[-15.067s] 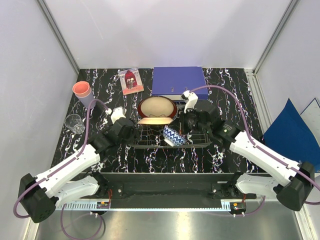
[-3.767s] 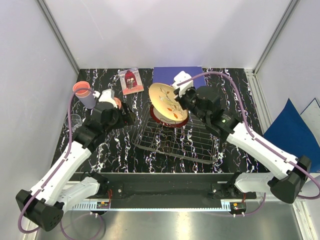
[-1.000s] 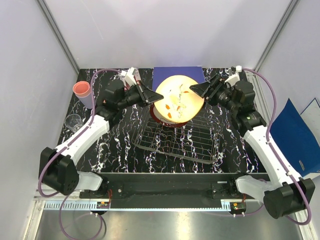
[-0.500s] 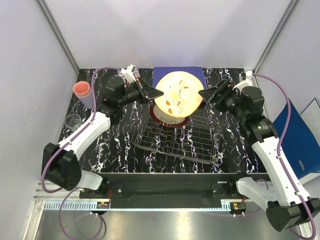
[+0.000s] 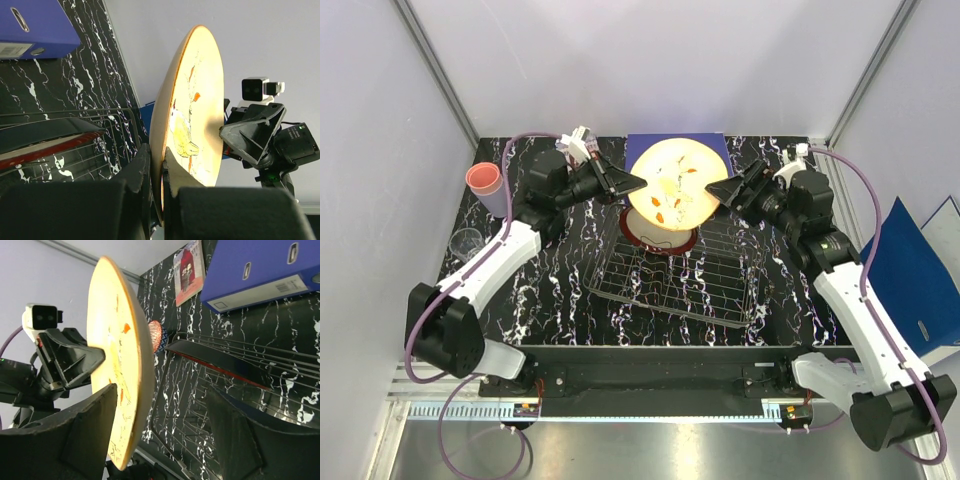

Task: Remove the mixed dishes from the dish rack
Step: Place the plate at the center of the board.

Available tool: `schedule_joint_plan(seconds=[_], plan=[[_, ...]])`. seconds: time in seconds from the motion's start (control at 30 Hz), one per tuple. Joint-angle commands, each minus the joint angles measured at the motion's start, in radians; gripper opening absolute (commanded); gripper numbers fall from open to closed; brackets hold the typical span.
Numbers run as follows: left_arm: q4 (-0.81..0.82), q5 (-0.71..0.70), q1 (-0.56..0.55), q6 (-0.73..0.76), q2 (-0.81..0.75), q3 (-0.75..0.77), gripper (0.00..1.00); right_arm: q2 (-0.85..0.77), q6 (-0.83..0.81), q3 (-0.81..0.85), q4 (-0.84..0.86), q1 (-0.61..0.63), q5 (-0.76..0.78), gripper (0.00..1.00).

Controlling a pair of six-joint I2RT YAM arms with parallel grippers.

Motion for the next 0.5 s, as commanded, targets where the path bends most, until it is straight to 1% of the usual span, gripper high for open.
schedule_joint_plan(seconds=[0.0,0.07,0.1,0.13,0.23,0.27,0.4,0.47], plan=[[0.193,0.047,-0.010,-0.066,-0.013,0.061,0.00,0.031,0.036,0.003,0.156,-0.003,-0.062,0.76],[0.196,0.047,-0.013,-0.068,-0.009,0.062,0.00,0.054,0.042,0.010,0.185,-0.003,-0.071,0.65],[0.198,0.047,-0.015,-0.070,-0.007,0.061,0.00,0.076,0.044,0.013,0.196,-0.002,-0.088,0.57],[0.198,0.047,-0.015,-0.071,-0.005,0.061,0.00,0.082,0.053,0.015,0.210,-0.003,-0.093,0.38],[0.199,0.047,-0.015,-0.068,-0.008,0.056,0.00,0.103,0.064,0.015,0.228,-0.003,-0.108,0.15],[0.196,0.043,-0.015,-0.065,-0.010,0.054,0.00,0.108,0.064,0.015,0.228,-0.002,-0.110,0.01],[0.178,0.033,-0.013,-0.053,-0.016,0.065,0.00,0.108,0.053,0.013,0.228,-0.003,-0.105,0.00],[0.138,0.027,-0.005,-0.042,-0.013,0.077,0.01,0.100,0.042,0.010,0.221,-0.003,-0.074,0.00]])
